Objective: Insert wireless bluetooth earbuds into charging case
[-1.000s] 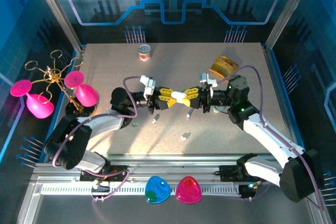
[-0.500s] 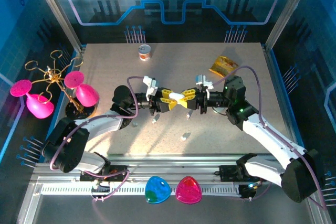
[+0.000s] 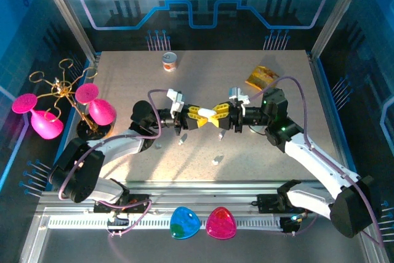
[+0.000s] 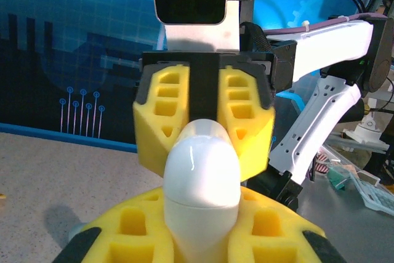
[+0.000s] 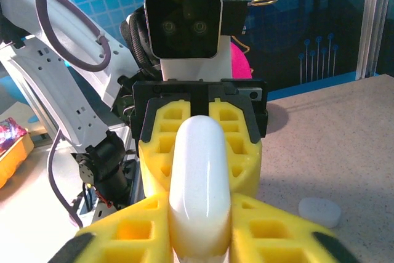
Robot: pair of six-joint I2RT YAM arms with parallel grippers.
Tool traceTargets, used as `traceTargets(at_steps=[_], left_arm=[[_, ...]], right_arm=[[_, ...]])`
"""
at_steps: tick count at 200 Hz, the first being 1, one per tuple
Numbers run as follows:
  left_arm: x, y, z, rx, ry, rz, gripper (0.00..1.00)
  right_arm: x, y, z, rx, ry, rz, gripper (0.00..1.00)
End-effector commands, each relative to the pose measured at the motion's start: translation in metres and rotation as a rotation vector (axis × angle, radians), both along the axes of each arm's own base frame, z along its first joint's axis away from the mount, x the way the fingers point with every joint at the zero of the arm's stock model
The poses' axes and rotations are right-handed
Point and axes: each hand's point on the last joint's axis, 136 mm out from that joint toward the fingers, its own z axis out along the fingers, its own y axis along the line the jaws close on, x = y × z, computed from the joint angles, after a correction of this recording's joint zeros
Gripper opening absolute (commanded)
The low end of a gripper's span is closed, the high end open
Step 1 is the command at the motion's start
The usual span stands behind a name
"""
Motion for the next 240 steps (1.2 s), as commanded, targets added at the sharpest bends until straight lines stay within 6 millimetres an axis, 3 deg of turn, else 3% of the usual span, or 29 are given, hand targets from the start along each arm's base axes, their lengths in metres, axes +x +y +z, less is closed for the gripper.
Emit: traceTargets(at_steps=[1,14,81,137,163,179,217,240], left_arm=[[-0.012,0.001,0.007,-0.013,-0.08,-0.022,0.0],[-0.014,0.001,0.005,-0.011,-0.093,-0.026,0.0],[-0.021,0.005,-0.004,0.023,-0.167,-0.014,0.0],[-0.02,0.006,-0.009,0.043,-0.192,0.014,0.0],[-0.018,0.009,-0.011,0.046,-0.222,0.061,0.0],[-0.018,0.012,-0.011,0.048,-0.25,0.089,0.0],[-0.013,0.02,-0.011,0.073,-0.294,0.186,0.0],[-0.011,0.023,-0.01,0.092,-0.328,0.228,0.0]], right_arm=[[0.002,0.001,0.013,0.007,-0.046,-0.038,0.39],[0.007,-0.001,0.014,0.007,-0.048,-0.073,0.45],[0.032,-0.019,0.022,0.041,-0.04,-0.241,0.49],[0.021,-0.021,0.028,0.069,-0.055,-0.2,0.6],[0.011,-0.025,0.033,0.1,-0.081,-0.196,0.7],[0.015,-0.034,0.033,0.111,-0.069,-0.256,0.77],[0.052,-0.073,0.001,0.07,0.071,-0.537,0.78],[0.071,-0.096,-0.042,-0.037,0.206,-0.698,0.77]])
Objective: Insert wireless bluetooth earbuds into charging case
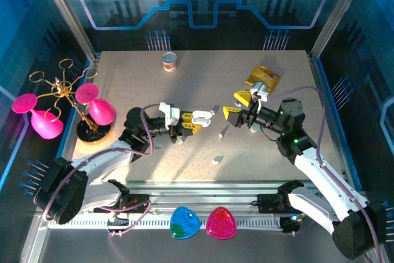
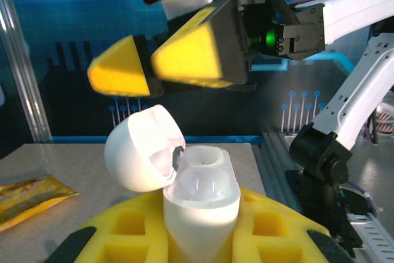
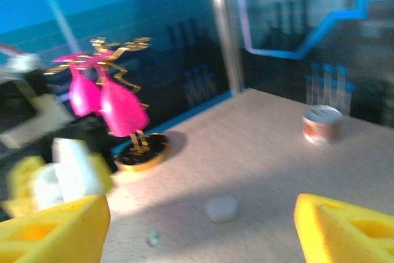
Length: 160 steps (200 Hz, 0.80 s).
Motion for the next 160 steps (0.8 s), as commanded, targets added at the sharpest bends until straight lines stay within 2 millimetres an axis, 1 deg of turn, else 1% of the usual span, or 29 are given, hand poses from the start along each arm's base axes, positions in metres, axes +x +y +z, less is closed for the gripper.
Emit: traceTargets(at_steps=[1,27,48,67,84,112,129,144,151,154,160], left_arm=[[0.004,0.004,0.001,0.019,-0.072,0.072,0.0],[0.004,0.005,0.004,0.009,-0.108,0.087,0.0],[0.004,0.005,0.006,0.001,-0.105,0.082,0.0],[0.003,0.005,0.005,0.003,-0.103,0.079,0.0],[0.003,0.005,0.004,0.004,-0.1,0.079,0.0],[0.005,0.004,0.001,0.007,-0.088,0.077,0.0],[0.006,0.003,0.001,0.003,-0.083,0.078,0.0],[0.007,0.003,0.0,0.003,-0.079,0.08,0.0],[0.008,0.003,-0.001,0.005,-0.074,0.078,0.0],[0.008,0.003,-0.002,0.006,-0.072,0.077,0.0],[0.008,0.002,-0.003,0.007,-0.068,0.074,0.0]], right_arm=[[0.024,-0.03,-0.048,-0.064,0.188,-0.209,0.77],[0.035,-0.044,-0.092,-0.134,0.354,-0.323,0.75],[0.043,-0.06,-0.13,-0.207,0.507,-0.436,0.74],[0.047,-0.061,-0.16,-0.262,0.617,-0.453,0.73],[0.051,-0.056,-0.177,-0.286,0.683,-0.432,0.71],[0.063,-0.048,-0.197,-0.343,0.751,-0.415,0.7],[0.072,-0.045,-0.207,-0.393,0.769,-0.421,0.66],[0.08,-0.045,-0.217,-0.423,0.785,-0.441,0.64],[0.081,-0.049,-0.226,-0.442,0.803,-0.458,0.62],[0.089,-0.048,-0.219,-0.434,0.788,-0.467,0.62],[0.093,-0.049,-0.221,-0.445,0.794,-0.479,0.61]])
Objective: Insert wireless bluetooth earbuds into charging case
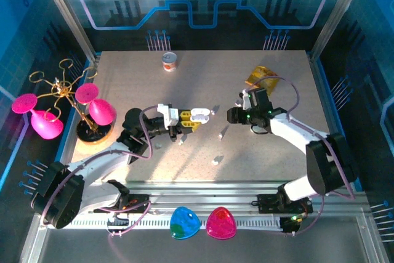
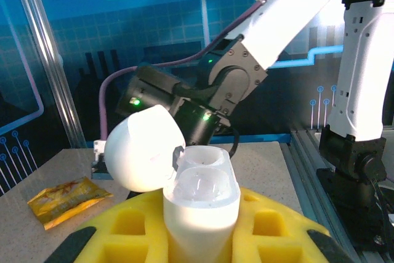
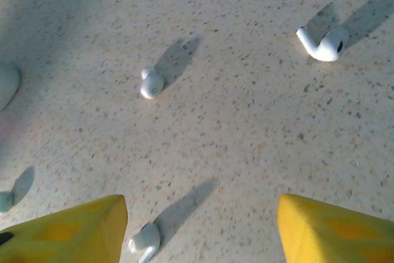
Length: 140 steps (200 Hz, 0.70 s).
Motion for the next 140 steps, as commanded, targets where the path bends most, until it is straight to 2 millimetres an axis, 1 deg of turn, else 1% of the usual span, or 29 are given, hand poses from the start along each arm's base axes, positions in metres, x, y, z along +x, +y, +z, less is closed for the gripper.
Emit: traceTargets(at_steps=[1,20,41,55,87,105,123,140], left_arm=[[0.0,-0.002,-0.005,0.001,-0.003,-0.002,0.0],[0.001,-0.003,-0.007,-0.002,0.006,-0.006,0.0],[0.001,-0.003,-0.008,-0.003,0.006,0.0,0.0],[0.001,-0.002,-0.009,-0.002,0.004,0.007,0.0],[-0.002,0.002,-0.007,-0.016,0.001,0.015,0.0],[-0.002,0.002,-0.005,-0.021,-0.002,0.018,0.0],[-0.001,0.001,-0.003,-0.026,-0.004,0.012,0.0],[0.0,0.0,0.001,-0.04,-0.008,0.002,0.0]], right_arm=[[0.015,-0.005,-0.005,-0.066,0.02,-0.033,0.61],[0.025,-0.005,-0.009,-0.091,0.038,-0.042,0.59],[0.028,0.01,-0.011,-0.083,0.048,-0.005,0.57],[0.024,0.02,-0.013,-0.102,0.053,0.023,0.56],[-0.004,0.033,-0.019,-0.189,0.11,0.051,0.51],[-0.023,0.044,-0.024,-0.232,0.147,0.075,0.5],[-0.035,0.054,-0.03,-0.271,0.172,0.096,0.48],[-0.04,0.059,-0.039,-0.294,0.195,0.098,0.45]])
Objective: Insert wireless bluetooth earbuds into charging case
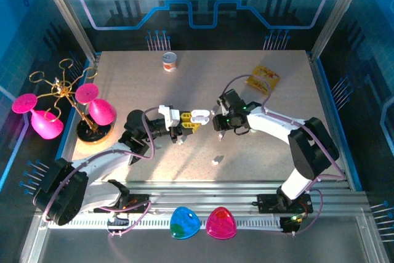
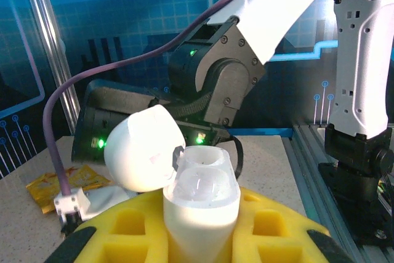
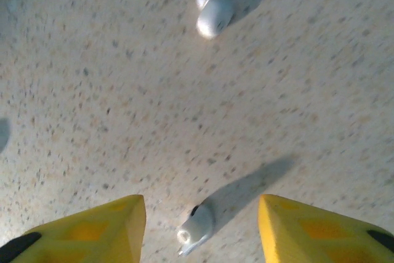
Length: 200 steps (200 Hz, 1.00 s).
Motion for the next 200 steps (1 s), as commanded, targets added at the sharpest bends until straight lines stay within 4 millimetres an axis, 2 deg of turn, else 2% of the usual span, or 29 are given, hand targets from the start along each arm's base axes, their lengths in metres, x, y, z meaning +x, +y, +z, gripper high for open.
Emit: traceTargets(at_steps=[1,41,73,162,180,200], left_arm=[[-0.004,-0.001,0.016,-0.046,-0.041,-0.016,0.0],[-0.004,-0.002,0.018,-0.059,-0.038,-0.025,0.0],[-0.005,0.0,0.015,-0.053,-0.032,-0.017,0.0],[-0.004,-0.001,0.012,-0.05,-0.029,-0.015,0.0],[-0.003,-0.001,0.012,-0.051,-0.03,-0.015,0.0],[-0.004,-0.001,0.013,-0.054,-0.032,-0.016,0.0]], right_arm=[[-0.01,-0.002,-0.012,-0.082,0.052,-0.033,0.45],[-0.015,0.009,-0.028,-0.126,0.09,-0.01,0.39],[-0.018,0.008,-0.036,-0.154,0.113,0.01,0.29],[-0.046,0.029,-0.025,0.007,0.19,0.07,0.35],[-0.046,0.026,-0.023,0.001,0.172,0.063,0.3],[-0.039,0.015,-0.023,-0.065,0.148,0.036,0.31]])
